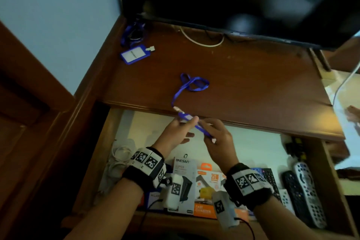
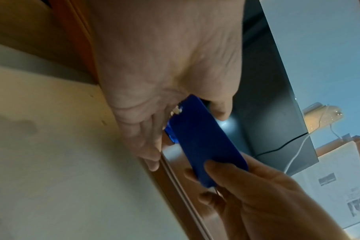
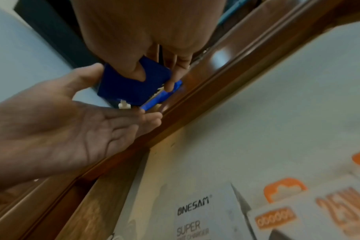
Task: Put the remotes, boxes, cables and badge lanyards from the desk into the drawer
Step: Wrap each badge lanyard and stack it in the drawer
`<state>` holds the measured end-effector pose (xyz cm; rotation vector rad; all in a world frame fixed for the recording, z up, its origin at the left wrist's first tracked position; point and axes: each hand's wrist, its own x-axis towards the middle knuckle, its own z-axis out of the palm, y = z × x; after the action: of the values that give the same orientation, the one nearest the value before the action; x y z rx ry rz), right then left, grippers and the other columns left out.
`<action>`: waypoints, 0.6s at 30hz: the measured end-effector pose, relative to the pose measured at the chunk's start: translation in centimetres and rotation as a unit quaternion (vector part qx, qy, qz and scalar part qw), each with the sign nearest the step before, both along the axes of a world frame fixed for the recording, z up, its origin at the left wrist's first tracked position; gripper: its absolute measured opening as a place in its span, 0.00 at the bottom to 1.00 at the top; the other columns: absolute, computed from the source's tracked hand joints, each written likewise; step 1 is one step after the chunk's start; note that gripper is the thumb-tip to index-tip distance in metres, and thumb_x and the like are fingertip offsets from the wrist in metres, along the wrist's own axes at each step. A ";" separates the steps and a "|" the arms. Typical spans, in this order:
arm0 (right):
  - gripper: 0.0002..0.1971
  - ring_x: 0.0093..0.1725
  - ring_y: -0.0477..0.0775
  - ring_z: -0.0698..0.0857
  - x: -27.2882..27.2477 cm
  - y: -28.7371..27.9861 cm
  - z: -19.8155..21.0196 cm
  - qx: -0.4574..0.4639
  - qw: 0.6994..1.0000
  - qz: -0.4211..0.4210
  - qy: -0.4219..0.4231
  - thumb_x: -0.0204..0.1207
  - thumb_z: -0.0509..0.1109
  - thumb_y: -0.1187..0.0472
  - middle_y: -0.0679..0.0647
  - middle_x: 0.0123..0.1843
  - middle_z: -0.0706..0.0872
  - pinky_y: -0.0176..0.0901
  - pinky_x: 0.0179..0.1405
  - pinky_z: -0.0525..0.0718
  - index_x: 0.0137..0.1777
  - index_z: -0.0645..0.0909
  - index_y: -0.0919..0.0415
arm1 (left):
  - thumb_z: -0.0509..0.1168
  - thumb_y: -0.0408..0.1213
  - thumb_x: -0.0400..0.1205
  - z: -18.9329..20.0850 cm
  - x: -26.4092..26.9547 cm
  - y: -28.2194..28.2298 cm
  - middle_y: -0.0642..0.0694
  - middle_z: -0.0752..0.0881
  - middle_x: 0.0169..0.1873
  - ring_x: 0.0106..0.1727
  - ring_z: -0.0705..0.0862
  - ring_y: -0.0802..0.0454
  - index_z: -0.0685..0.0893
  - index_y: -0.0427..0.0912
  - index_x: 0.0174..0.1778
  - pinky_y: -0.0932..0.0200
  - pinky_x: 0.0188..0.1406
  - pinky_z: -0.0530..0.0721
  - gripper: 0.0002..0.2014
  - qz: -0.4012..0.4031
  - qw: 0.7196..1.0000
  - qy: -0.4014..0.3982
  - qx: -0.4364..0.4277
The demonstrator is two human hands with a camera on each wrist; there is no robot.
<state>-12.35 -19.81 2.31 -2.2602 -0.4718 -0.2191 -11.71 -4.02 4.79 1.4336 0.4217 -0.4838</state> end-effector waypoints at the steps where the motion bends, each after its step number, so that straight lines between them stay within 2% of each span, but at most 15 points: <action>1: 0.24 0.51 0.50 0.81 0.0 -0.3 0.4 -0.008 1.000 0.016 -0.005 0.65 0.64 0.74 0.59 0.58 0.83 0.30 0.49 0.77 0.62 0.85 0.63 | 0.66 0.49 0.82 0.4 0.2 -0.7 0.46 0.88 0.52 0.47 0.88 0.52 0.82 0.43 0.61 0.56 0.51 0.84 0.16 0.021 1.000 -0.002 0.000; 3: 0.26 0.52 0.52 0.81 0.0 -1.2 1.2 -0.018 0.999 0.046 0.000 0.63 0.63 0.75 0.60 0.60 0.82 0.32 0.50 0.78 0.62 0.85 0.63 | 0.65 0.38 0.83 1.0 0.6 -1.8 0.44 0.86 0.50 0.44 0.85 0.54 0.80 0.42 0.61 0.60 0.44 0.83 0.12 0.079 0.997 -0.014 -0.004; 4: 0.27 0.53 0.52 0.81 0.0 -1.7 1.5 -0.017 0.998 0.062 0.012 0.61 0.62 0.75 0.60 0.61 0.82 0.31 0.49 0.79 0.61 0.85 0.63 | 0.64 0.32 0.83 1.2 0.8 -2.3 0.44 0.85 0.51 0.45 0.84 0.53 0.78 0.43 0.64 0.61 0.42 0.82 0.13 0.101 0.994 -0.027 -0.005; 7: 0.30 0.54 0.50 0.81 0.1 -3.6 2.9 0.000 0.993 0.085 0.080 0.55 0.56 0.74 0.56 0.60 0.83 0.25 0.41 0.77 0.56 0.87 0.63 | 0.61 0.21 0.80 1.7 1.2 -3.3 0.43 0.83 0.54 0.52 0.82 0.47 0.75 0.46 0.64 0.58 0.47 0.81 0.20 0.098 0.992 -0.071 0.037; 9: 0.27 0.55 0.51 0.82 0.5 -4.8 4.0 0.022 0.992 0.067 0.105 0.59 0.59 0.72 0.54 0.60 0.83 0.23 0.42 0.75 0.58 0.86 0.63 | 0.63 0.21 0.79 2.4 1.2 -4.0 0.41 0.84 0.55 0.55 0.84 0.42 0.75 0.45 0.63 0.51 0.52 0.82 0.20 0.053 0.993 -0.080 0.067; 11: 0.22 0.57 0.51 0.83 1.1 -5.6 5.0 0.070 0.992 0.047 0.096 0.67 0.63 0.69 0.53 0.61 0.82 0.24 0.48 0.78 0.62 0.84 0.62 | 0.65 0.23 0.78 3.4 1.0 -4.9 0.38 0.85 0.54 0.54 0.85 0.40 0.75 0.47 0.61 0.45 0.54 0.83 0.19 -0.015 0.992 -0.088 0.088; 14: 0.20 0.65 0.50 0.82 2.2 -6.5 6.6 0.171 0.975 0.035 0.135 0.77 0.66 0.63 0.48 0.68 0.80 0.38 0.59 0.82 0.69 0.79 0.57 | 0.68 0.25 0.78 5.1 1.0 -6.1 0.42 0.87 0.52 0.50 0.88 0.47 0.76 0.51 0.60 0.48 0.51 0.85 0.20 -0.119 0.983 -0.117 0.079; 16: 0.19 0.64 0.48 0.83 2.8 -7.0 7.9 0.233 0.950 0.038 0.205 0.81 0.67 0.60 0.46 0.68 0.81 0.43 0.57 0.84 0.71 0.77 0.52 | 0.69 0.27 0.78 6.5 1.2 -6.8 0.45 0.87 0.54 0.52 0.88 0.48 0.75 0.51 0.65 0.46 0.54 0.86 0.22 -0.185 0.970 -0.132 0.082; 18: 0.15 0.55 0.48 0.88 3.0 -7.5 9.0 0.286 0.918 0.050 0.271 0.83 0.65 0.58 0.50 0.63 0.85 0.41 0.47 0.86 0.69 0.79 0.52 | 0.69 0.29 0.79 7.9 1.4 -7.3 0.43 0.86 0.57 0.55 0.88 0.44 0.73 0.52 0.70 0.39 0.58 0.85 0.25 -0.231 0.961 -0.130 0.085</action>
<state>-9.33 -27.28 11.36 -1.6179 -0.1863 0.2908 -10.31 -11.30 12.72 1.7446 -0.0923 -0.6316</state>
